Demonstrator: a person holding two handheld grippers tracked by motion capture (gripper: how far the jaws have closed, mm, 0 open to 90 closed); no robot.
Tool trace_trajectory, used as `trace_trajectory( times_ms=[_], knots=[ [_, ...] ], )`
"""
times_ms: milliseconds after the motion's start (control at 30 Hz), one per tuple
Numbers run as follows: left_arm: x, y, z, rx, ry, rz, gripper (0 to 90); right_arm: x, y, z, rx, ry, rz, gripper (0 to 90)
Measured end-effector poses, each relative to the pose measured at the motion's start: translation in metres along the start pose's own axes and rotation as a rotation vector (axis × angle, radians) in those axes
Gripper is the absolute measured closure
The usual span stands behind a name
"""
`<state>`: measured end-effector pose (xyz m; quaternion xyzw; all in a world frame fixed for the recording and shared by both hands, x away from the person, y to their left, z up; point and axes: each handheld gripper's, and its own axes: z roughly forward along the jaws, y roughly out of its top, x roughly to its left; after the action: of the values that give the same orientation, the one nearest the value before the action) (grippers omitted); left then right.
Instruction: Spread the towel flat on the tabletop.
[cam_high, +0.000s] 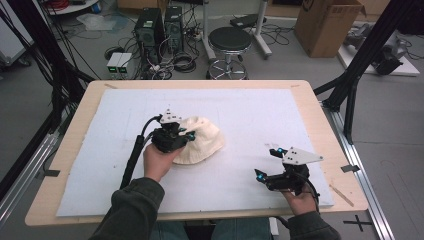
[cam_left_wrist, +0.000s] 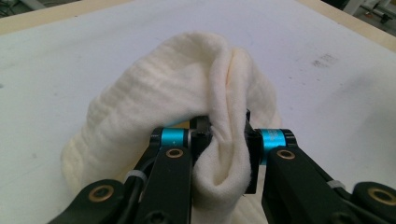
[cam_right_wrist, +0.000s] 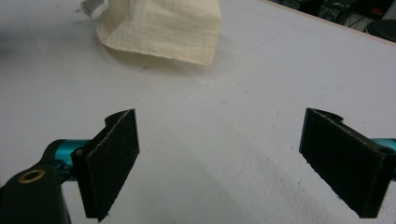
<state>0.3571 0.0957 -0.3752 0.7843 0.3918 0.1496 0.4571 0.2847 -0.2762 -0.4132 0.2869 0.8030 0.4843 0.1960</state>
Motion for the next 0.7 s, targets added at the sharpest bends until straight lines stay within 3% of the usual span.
trace_trajectory(
  times_ms=[233, 433, 700],
  knots=[
    [-0.016, -0.003, 0.017, 0.015, -0.031, 0.019, 79.6, 0.000, 0.000, 0.000, 0.005, 0.001, -0.002, 11.4],
    [-0.012, -0.009, 0.035, 0.045, -0.032, -0.001, 79.3, 0.001, -0.001, 0.002, 0.008, 0.006, -0.007, 11.4],
    [0.000, -0.017, 0.058, 0.099, -0.004, -0.013, 76.6, 0.002, 0.000, 0.007, 0.021, 0.025, -0.010, 11.4]
  ],
)
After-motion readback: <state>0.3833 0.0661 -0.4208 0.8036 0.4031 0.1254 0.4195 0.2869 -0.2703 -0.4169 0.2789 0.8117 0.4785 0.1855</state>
